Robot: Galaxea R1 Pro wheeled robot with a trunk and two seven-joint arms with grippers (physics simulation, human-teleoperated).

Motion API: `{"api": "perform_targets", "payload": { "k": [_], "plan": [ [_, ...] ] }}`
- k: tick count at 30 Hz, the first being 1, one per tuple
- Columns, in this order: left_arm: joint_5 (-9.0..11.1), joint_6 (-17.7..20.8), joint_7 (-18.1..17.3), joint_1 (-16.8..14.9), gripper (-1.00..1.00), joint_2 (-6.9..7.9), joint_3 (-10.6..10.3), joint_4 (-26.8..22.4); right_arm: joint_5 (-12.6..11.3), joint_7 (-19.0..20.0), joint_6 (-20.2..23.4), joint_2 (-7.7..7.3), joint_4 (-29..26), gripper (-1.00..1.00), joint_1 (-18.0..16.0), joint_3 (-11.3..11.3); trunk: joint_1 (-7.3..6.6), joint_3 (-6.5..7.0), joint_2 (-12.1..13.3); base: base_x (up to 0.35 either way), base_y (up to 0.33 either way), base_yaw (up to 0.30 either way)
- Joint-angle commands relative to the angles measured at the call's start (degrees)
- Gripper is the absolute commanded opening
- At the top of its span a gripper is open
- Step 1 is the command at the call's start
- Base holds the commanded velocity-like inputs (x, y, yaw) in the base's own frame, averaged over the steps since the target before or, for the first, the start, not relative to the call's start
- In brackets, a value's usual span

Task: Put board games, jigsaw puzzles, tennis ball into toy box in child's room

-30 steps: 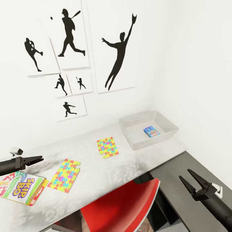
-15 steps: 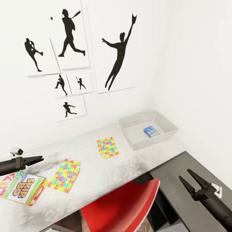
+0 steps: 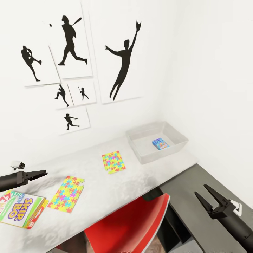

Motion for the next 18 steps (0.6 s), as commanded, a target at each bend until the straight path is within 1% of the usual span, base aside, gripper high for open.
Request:
{"api": "perform_targets", "payload": {
  "k": [1,7,14,18],
  "plan": [
    [0.00,0.57,-0.22,-0.03,1.00,0.03,-0.02,0.00,-0.03,0.08,0.27,-0.01,-0.02,1.00,-0.02,-0.04,0.03,-0.01,-0.10,-0.096,0.000,-0.128],
    [0.01,0.44,-0.22,-0.04,1.00,0.01,-0.01,0.00,-0.01,0.59,0.22,0.00,-0.02,1.00,-0.02,-0.04,0.03,0.50,-0.10,-0.162,0.040,-0.133],
    [0.02,0.37,-0.22,0.00,1.00,0.00,-0.01,0.00,0.05,3.42,0.13,-0.05,-0.02,1.00,-0.02,-0.10,0.03,1.10,-0.10,-0.219,0.105,-0.153],
    [0.01,0.36,-0.22,0.02,1.00,0.00,0.00,0.00,0.07,4.26,0.00,-0.08,-0.02,1.00,-0.02,-0.12,0.03,1.44,-0.10,-0.114,0.058,-0.169]
  ]
}}
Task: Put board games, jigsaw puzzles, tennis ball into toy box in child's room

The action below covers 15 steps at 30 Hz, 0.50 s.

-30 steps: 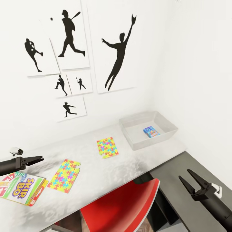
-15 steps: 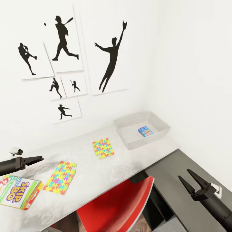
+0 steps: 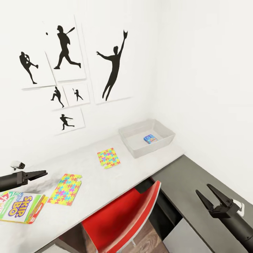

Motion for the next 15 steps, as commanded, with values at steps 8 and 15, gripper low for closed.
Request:
{"api": "perform_targets", "payload": {
  "k": [8,15],
  "plan": [
    [0.00,0.60,-0.22,-0.03,1.00,0.07,0.03,-0.01,-0.03,0.43,0.04,-0.02,-0.02,1.00,-0.02,0.00,0.03,0.59,-0.10,-0.037,0.015,-0.175],
    [0.02,0.60,-0.22,-0.02,1.00,0.08,0.06,-0.01,-0.03,0.48,0.01,-0.02,-0.02,1.00,-0.02,0.02,0.03,1.19,-0.10,-0.142,0.046,-0.177]
  ]
}}
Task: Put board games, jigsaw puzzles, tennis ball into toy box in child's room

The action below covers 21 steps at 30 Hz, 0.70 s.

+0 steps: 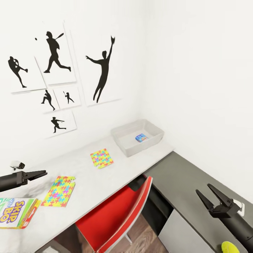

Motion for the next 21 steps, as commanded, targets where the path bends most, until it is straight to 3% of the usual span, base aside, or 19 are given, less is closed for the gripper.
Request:
{"api": "perform_targets", "payload": {
  "k": [1,21],
  "plan": [
    [-0.04,0.61,-0.21,-0.02,1.00,0.02,0.01,0.00,-0.04,0.08,0.25,-0.01,-0.03,1.00,-0.02,-0.02,0.02,-0.02,-0.11,-0.199,0.090,-0.178],
    [-0.05,0.61,-0.21,-0.02,1.00,0.08,0.02,0.00,0.04,0.09,0.25,0.13,-0.03,1.00,-0.02,-0.03,0.02,1.68,-0.11,-0.213,0.026,-0.181]
  ]
}}
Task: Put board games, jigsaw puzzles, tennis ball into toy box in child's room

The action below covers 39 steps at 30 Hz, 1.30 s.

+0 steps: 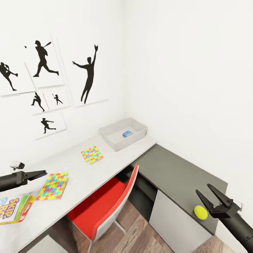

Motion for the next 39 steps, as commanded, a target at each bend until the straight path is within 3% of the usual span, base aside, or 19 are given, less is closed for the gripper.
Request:
{"api": "perform_targets", "payload": {
  "k": [1,11,26,39],
  "plan": [
    [-0.02,0.61,-0.22,-0.03,1.00,0.00,-0.01,-0.01,-0.04,0.07,0.25,-0.02,-0.02,1.00,-0.02,-0.04,0.01,-0.02,-0.11,-0.254,0.001,-0.183],
    [-0.01,0.61,-0.22,-0.03,1.00,-0.04,-0.01,-0.01,-0.04,0.07,0.25,-0.04,-0.02,1.00,-0.02,-0.05,0.01,0.83,-0.11,-0.222,0.000,-0.183],
    [0.01,0.61,-0.22,-0.03,1.00,0.05,-0.01,-0.01,-0.04,0.07,0.25,0.02,-0.02,1.00,-0.02,-0.06,0.01,2.10,-0.11,-0.038,0.005,-0.183],
    [0.01,0.61,-0.22,-0.03,1.00,0.13,-0.01,-0.01,-0.04,0.07,0.25,0.03,-0.02,1.00,-0.02,-0.08,0.01,3.21,-0.11,-0.055,0.179,-0.183]
  ]
}}
